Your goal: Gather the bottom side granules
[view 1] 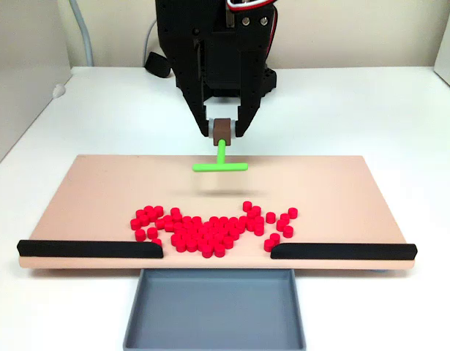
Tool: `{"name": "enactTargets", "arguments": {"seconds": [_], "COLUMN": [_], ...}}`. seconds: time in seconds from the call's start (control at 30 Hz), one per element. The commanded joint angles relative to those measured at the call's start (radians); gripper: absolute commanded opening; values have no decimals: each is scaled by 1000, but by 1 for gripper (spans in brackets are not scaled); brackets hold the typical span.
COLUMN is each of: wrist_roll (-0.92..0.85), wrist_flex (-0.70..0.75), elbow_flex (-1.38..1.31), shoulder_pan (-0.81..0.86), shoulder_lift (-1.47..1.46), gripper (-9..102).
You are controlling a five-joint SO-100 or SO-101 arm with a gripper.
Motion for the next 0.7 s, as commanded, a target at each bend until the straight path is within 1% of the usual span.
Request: {"name": "enactTargets", "arguments": {"seconds": [0.0,0.07,0.23,0.67], "wrist_roll": [-17,-26,-28,-32], "wrist_flex": [64,117,170,170], "elbow_flex": [-40,-57,-58,-41], "shoulder_pan": [-3,2,2,11], "shoulder_lift": [61,72,106,150], "gripper": [2,2,2,1]}}
